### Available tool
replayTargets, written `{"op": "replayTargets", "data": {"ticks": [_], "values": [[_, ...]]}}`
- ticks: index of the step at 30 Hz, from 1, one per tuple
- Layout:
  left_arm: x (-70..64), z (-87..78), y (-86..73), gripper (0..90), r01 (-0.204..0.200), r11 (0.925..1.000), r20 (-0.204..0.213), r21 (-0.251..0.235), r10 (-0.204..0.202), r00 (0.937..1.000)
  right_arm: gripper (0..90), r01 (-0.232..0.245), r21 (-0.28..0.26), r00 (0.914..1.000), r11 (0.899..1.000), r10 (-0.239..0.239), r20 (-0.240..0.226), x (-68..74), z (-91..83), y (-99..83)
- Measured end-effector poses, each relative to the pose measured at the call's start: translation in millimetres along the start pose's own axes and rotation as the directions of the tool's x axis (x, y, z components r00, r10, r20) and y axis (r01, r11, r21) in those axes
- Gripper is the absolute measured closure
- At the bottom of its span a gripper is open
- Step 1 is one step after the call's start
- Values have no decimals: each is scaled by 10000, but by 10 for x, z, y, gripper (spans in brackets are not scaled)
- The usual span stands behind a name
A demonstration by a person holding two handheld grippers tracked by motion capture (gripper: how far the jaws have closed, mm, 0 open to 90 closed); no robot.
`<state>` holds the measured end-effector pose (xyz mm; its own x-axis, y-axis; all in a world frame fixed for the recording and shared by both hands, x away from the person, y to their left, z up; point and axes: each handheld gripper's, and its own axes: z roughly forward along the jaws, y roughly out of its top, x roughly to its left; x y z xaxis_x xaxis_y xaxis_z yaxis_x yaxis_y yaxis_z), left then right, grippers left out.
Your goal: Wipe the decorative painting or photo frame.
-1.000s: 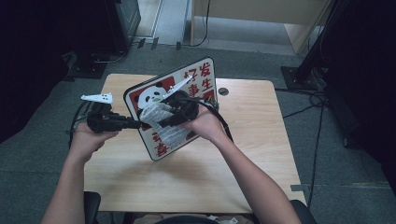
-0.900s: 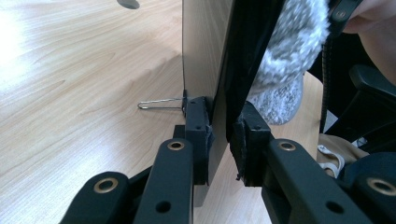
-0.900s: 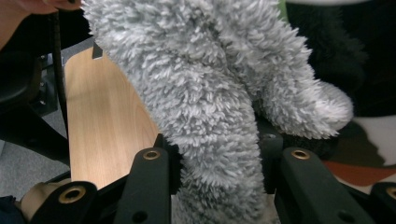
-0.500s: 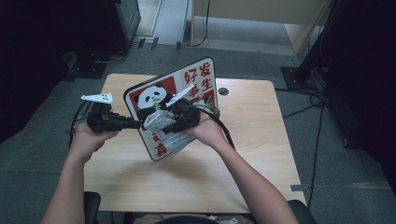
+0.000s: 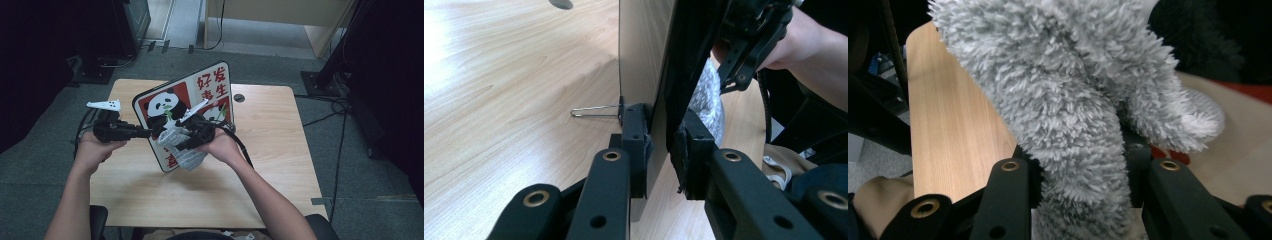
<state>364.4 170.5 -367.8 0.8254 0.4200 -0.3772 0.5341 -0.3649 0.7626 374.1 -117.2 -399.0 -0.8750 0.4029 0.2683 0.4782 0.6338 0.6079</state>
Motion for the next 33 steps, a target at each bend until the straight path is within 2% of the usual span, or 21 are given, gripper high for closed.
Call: {"op": "replayTargets", "data": {"ticks": [14,20,25,33], "values": [[-1,1,1,773,26,10000,-6,-1,-26,10000,669,100,122,9999,9999,-98,-137,-30,176,-206],[1,3,-3,769,92,10000,16,-32,-92,10000,668,210,382,9996,9990,-203,-182,-40,296,-322],[-2,4,-3,768,111,9999,1,-32,-111,9999,668,63,557,9995,9984,-45,-321,-58,394,-418],[4,2,-5,757,172,9998,29,-65,-172,9998,670,41,773,9992,9970,-9,-410,-71,445,-470]]}}
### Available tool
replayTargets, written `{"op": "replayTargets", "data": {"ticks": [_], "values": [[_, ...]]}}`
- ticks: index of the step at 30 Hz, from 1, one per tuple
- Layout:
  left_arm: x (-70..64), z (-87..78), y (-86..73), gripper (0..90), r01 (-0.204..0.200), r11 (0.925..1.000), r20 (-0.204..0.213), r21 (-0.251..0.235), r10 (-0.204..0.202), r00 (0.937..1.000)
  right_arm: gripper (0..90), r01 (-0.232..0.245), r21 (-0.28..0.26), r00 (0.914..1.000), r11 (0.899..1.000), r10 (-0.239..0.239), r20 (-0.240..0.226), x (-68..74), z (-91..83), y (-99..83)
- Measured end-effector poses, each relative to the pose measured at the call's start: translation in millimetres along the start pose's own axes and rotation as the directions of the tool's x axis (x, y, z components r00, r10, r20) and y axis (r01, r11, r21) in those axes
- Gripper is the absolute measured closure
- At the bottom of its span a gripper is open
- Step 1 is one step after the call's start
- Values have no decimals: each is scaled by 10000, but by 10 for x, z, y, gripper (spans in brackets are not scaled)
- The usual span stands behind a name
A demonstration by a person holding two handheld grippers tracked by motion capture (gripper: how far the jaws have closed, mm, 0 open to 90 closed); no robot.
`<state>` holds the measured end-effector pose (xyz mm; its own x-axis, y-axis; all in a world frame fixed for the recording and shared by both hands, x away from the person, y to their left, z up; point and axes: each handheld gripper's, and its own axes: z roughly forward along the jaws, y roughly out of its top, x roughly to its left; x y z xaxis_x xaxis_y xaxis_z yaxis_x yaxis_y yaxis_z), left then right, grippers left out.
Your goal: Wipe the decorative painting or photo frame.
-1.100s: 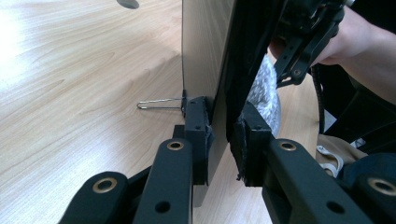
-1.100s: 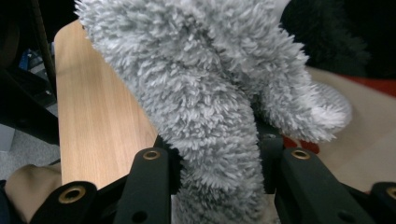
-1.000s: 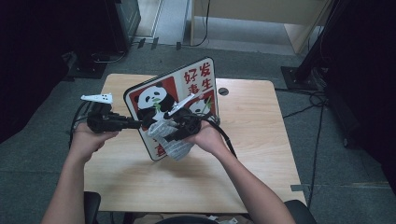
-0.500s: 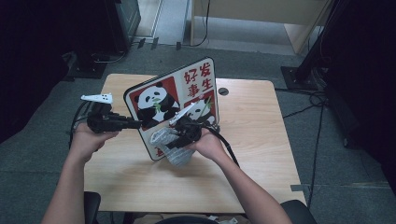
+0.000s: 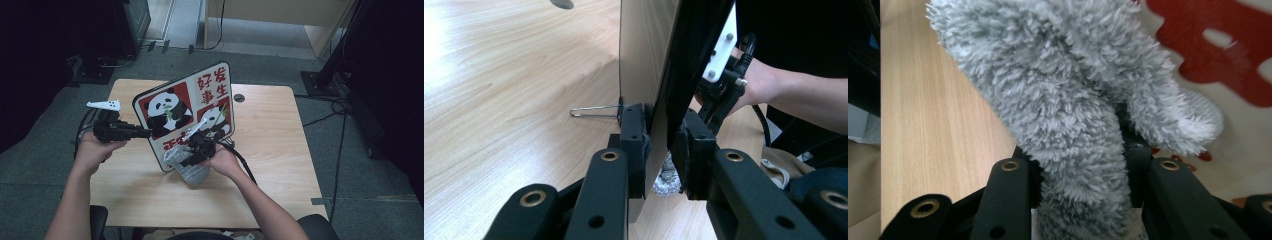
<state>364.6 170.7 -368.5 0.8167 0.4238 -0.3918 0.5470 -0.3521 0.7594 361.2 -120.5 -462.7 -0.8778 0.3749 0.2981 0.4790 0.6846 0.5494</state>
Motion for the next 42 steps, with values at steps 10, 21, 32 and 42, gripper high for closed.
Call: {"op": "replayTargets", "data": {"ticks": [10,21,32,42], "values": [[22,-10,-6,669,146,9999,-58,65,-145,9999,676,12,39,9998,10000,-12,-180,59,-102,42],[9,-117,-9,627,-9,10000,-111,-36,8,9999,676,59,-417,9999,9991,-63,-112,185,-375,218],[48,-267,-50,658,9,9996,-118,-280,-13,9999,674,254,-910,9997,9955,-248,71,367,-703,562],[207,-280,-49,678,205,9989,-208,-415,-214,9996,672,347,-1506,9989,9880,-297,356,485,-1020,929]]}}
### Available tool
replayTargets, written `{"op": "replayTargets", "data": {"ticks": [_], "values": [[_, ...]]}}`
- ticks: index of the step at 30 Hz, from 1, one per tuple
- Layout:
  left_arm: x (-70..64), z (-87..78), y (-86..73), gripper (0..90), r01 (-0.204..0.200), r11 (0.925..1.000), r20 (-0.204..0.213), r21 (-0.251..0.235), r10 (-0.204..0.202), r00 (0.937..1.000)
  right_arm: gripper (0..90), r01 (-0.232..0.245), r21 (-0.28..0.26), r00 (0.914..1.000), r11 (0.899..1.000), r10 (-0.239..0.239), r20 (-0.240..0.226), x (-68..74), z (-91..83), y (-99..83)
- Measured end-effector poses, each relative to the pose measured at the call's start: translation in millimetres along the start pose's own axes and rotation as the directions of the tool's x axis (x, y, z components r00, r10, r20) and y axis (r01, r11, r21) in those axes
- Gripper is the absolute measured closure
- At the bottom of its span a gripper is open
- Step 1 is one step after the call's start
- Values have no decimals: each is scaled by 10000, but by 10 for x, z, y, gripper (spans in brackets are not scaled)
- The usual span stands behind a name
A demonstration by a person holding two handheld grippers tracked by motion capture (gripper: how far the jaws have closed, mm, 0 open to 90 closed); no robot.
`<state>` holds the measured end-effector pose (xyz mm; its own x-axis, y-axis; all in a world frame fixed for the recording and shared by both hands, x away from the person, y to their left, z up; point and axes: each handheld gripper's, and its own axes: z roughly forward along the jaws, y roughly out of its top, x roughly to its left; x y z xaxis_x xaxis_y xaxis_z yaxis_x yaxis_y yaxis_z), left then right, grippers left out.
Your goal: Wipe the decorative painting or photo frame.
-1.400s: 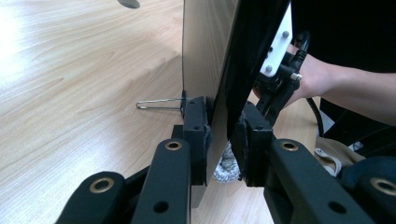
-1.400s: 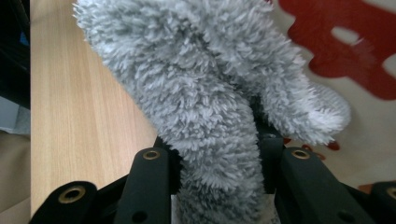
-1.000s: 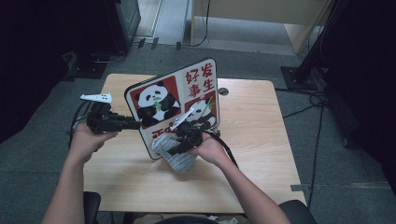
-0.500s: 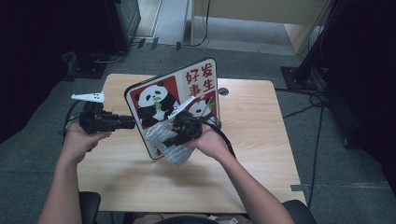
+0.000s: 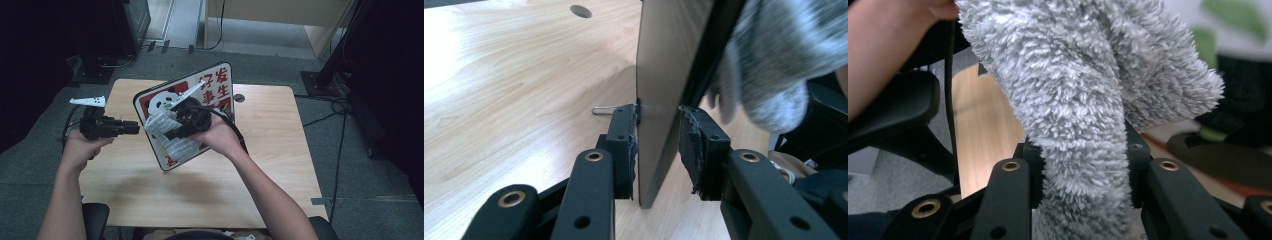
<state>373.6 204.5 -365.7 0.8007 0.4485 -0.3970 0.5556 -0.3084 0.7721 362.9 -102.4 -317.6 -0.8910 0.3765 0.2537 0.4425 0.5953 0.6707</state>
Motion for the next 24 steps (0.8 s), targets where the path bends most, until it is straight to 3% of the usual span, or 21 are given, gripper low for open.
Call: {"op": "replayTargets", "data": {"ticks": [17,24], "values": [[100,140,151,681,-229,9997,364,29,228,9991,666,489,-808,9967,9955,-434,680,179,-405,638],[107,161,180,675,-289,9996,449,18,288,9986,666,749,-840,9936,9936,-672,910,213,-385,839]]}}
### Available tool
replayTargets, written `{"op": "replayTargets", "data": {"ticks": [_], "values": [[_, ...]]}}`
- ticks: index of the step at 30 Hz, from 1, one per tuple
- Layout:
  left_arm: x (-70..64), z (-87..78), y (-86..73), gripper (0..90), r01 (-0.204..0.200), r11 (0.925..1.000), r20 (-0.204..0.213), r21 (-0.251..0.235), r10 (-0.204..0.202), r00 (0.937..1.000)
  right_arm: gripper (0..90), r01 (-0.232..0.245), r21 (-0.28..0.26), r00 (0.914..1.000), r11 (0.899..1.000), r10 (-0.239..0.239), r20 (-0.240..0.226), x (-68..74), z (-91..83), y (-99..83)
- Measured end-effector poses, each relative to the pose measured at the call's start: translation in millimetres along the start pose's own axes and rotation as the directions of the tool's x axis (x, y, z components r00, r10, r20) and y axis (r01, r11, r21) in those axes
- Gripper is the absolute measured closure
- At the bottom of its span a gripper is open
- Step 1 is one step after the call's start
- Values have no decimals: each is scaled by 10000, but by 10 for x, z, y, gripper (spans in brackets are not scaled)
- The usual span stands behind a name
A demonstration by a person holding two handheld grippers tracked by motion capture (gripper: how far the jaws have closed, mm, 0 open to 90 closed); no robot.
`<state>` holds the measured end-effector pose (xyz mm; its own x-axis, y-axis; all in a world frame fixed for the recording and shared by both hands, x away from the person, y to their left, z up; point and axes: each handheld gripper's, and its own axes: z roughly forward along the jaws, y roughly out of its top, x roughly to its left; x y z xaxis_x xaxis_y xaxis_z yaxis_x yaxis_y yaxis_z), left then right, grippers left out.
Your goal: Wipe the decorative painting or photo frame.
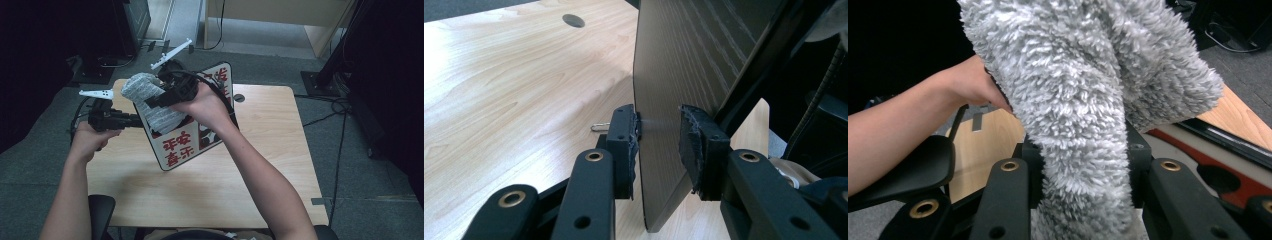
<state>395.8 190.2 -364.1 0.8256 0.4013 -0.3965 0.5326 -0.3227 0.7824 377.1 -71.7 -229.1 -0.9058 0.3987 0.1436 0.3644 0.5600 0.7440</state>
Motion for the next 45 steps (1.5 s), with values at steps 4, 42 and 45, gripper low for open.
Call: {"op": "replayTargets", "data": {"ticks": [4,42,45], "values": [[1,-5,0,664,-26,10000,0,9,26,10000,664,0,163,10000,9999,-1,11,-42,82,-29],[1,-8,-11,599,-14,10000,-156,31,15,9999,653,-184,559,9984,9983,214,-532,-64,326,-266],[1,-13,-12,594,27,10000,-162,15,-27,9999,653,-115,626,9985,9980,148,-519,-72,343,-292]]}}
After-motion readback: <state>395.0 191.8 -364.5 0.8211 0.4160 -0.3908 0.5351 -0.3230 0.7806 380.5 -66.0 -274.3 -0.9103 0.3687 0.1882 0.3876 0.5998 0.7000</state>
